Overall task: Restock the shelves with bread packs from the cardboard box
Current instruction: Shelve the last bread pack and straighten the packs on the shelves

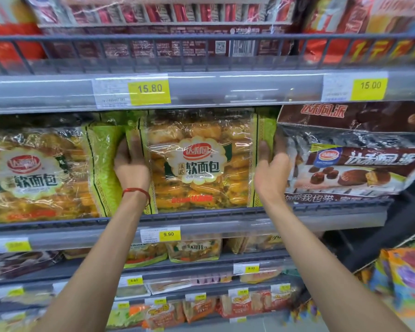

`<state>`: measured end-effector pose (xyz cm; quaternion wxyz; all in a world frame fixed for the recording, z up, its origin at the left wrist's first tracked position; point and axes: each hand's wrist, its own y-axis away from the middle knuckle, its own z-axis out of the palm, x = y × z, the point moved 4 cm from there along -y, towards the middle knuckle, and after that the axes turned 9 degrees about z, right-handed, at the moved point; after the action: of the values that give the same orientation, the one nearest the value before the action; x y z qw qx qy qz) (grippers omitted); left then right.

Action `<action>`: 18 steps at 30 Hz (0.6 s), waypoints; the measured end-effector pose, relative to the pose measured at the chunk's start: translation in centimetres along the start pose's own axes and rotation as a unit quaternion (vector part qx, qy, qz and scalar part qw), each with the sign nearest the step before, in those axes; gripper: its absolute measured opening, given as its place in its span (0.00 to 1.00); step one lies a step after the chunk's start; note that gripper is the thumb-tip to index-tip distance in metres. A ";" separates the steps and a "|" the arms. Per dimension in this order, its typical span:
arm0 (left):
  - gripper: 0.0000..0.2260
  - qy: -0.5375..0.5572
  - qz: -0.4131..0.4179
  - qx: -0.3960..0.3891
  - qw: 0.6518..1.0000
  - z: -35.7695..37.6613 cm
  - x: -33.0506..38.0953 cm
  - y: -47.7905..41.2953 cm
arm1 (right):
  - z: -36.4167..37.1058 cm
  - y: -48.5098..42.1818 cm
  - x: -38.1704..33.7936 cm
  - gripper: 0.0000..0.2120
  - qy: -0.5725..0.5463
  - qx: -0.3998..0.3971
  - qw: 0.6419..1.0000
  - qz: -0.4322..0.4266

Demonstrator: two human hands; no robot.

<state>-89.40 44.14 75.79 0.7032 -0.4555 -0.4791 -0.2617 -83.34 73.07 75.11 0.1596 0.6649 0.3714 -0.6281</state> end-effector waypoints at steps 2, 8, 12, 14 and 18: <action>0.27 -0.067 -0.027 -0.041 0.997 -0.6 -1.1 1.5 | -0.1 1.4 1.2 0.19 0.031 -0.050 0.998 0.009; 0.05 -0.156 0.006 -0.060 0.986 -2.7 -2.9 6.0 | -1.4 4.4 5.3 0.36 0.146 -0.138 0.978 0.054; 0.07 -0.214 0.008 -0.084 0.973 -3.2 -3.2 5.3 | -2.3 4.2 5.7 0.32 0.179 -0.125 0.975 0.041; 0.09 -0.232 0.018 -0.081 0.969 -3.4 -3.0 4.9 | -2.6 4.0 5.4 0.32 0.193 -0.113 0.974 0.037; 0.06 -0.247 0.017 -0.090 0.965 -3.7 -2.7 4.8 | -2.8 4.3 5.5 0.32 0.192 -0.092 0.976 0.040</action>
<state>-85.01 42.85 70.95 0.5238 -0.5750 -0.6046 -0.1716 -78.75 73.67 69.26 0.1706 0.7701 0.4243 -0.4447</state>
